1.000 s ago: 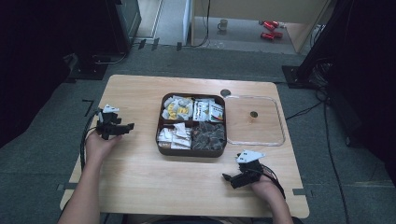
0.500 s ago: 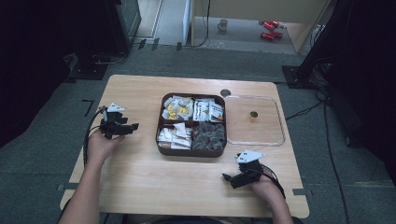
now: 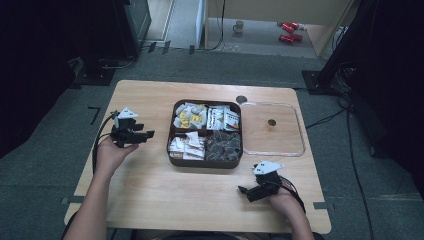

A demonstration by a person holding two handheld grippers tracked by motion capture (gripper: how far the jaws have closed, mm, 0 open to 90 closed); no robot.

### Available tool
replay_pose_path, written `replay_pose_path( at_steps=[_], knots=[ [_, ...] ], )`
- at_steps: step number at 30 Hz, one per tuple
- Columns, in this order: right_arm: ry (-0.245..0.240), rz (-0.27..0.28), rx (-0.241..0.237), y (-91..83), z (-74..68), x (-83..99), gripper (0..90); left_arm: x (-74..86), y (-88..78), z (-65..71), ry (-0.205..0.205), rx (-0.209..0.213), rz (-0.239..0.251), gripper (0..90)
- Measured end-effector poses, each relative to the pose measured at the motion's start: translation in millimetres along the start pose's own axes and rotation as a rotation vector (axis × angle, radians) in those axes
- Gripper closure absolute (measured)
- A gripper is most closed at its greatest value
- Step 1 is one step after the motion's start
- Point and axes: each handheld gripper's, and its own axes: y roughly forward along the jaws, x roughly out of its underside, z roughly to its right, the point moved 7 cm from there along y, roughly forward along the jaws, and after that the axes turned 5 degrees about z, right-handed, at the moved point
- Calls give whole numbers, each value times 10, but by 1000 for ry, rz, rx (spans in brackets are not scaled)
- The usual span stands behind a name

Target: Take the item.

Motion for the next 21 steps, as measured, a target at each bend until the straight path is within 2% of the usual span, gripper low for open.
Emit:
replay_pose_path(
  at_steps=[7,17,20,21],
  knots=[
    [0,0,0,0,0,0,0,-101,-34,143,27,39,19,440],
    [-1,0,0,0,0,0,0,-219,-59,316,60,65,24,464],
    [-1,0,0,0,0,1,0,-258,-62,372,79,72,29,462],
    [-1,0,0,0,0,1,0,-295,-60,442,93,89,37,463]
  ],
)
